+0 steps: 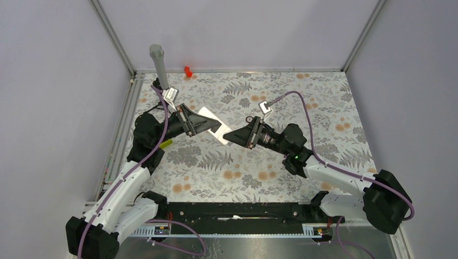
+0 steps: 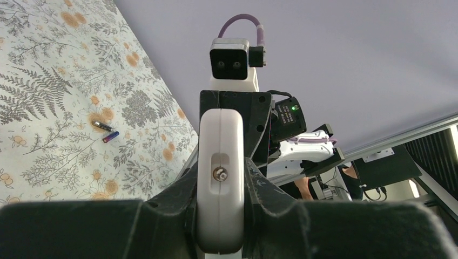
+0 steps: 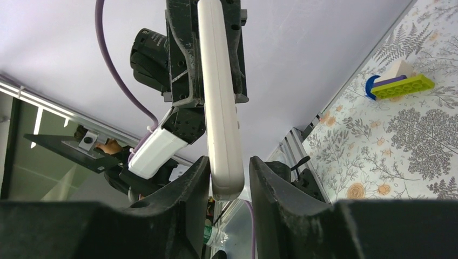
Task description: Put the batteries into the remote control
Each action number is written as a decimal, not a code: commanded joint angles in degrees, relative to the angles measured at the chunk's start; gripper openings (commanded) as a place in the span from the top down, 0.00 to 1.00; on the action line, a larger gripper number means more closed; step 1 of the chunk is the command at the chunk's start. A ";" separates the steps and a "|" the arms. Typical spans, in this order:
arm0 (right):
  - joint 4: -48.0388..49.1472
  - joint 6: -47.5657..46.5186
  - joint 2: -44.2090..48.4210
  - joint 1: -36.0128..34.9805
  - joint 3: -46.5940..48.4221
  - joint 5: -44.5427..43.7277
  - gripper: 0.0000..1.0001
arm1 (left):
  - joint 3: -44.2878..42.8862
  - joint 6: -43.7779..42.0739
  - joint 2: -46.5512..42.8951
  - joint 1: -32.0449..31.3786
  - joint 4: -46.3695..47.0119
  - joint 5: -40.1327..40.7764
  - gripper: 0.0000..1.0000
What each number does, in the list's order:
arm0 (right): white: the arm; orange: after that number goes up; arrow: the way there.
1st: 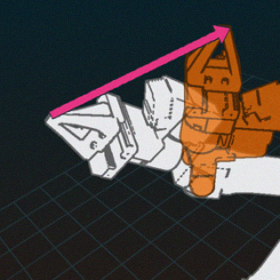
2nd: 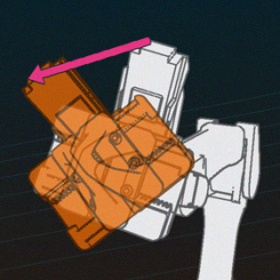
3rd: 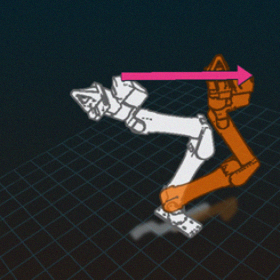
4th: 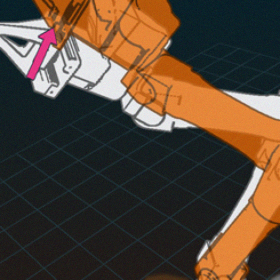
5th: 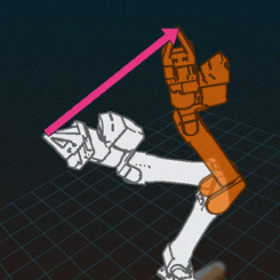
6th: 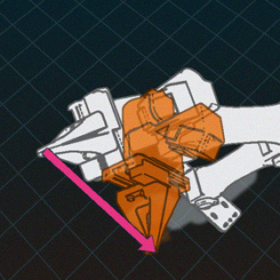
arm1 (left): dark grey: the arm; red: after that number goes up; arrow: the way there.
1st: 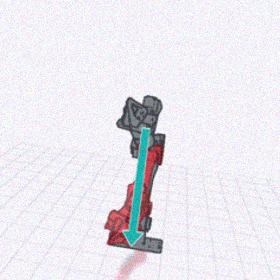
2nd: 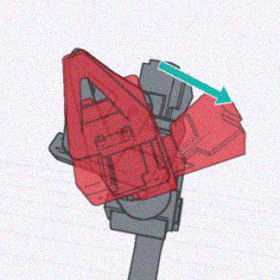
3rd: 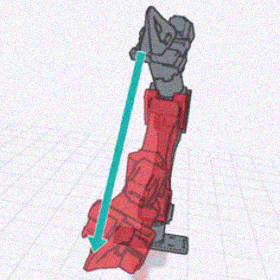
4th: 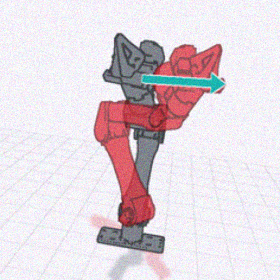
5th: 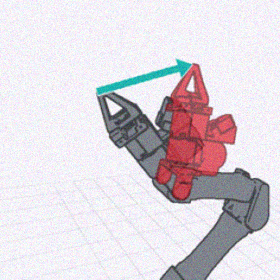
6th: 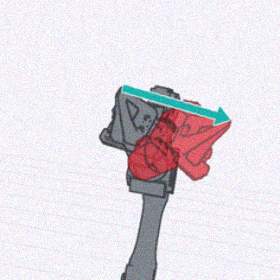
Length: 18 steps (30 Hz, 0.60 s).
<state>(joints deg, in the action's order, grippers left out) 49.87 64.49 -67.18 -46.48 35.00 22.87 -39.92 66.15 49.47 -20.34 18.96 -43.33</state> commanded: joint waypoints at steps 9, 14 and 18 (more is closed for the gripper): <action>2.14 -3.05 -0.90 1.18 -0.14 3.42 0.41 | -4.59 4.49 -0.32 0.44 3.61 -0.11 1.00; 7.43 0.29 -4.10 1.17 3.22 3.49 0.22 | -3.68 3.36 0.04 0.39 3.27 0.59 1.00; 7.47 0.62 -4.75 1.22 4.98 3.24 0.20 | -3.63 2.99 0.57 0.43 3.11 0.43 1.00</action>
<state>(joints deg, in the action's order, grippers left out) 53.25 64.38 -71.59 -45.67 36.25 25.71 -40.93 69.30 49.80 -19.99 18.02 -43.09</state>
